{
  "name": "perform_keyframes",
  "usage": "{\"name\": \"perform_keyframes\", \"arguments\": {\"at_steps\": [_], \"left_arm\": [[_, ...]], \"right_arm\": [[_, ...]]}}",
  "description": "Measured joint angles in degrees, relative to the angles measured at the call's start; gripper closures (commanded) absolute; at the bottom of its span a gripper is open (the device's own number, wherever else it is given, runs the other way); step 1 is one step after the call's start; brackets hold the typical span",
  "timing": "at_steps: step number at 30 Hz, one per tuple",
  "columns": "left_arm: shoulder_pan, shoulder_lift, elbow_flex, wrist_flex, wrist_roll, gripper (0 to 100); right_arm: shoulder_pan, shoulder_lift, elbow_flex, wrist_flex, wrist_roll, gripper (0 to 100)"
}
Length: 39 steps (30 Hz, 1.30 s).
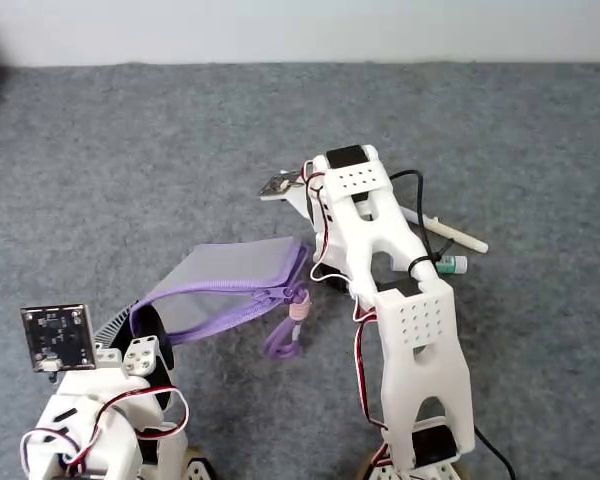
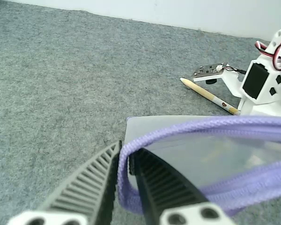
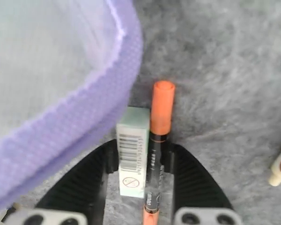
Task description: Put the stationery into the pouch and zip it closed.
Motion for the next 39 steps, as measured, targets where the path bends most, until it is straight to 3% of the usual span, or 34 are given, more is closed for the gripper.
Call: {"name": "perform_keyframes", "arguments": {"at_steps": [11,31,39], "left_arm": [[0.0,0.0,0.0,0.0,0.0,99],[0.0,3.1,-0.8,-3.0,-0.1,99],[6.9,15.3,-5.5,-7.7,2.6,99]], "right_arm": [[-0.1,-7.3,1.5,1.4,-2.1,99.0],[0.2,-60.5,6.9,1.6,-20.0,99.0],[-4.9,-80.4,6.9,1.7,-41.8,99.1]]}}
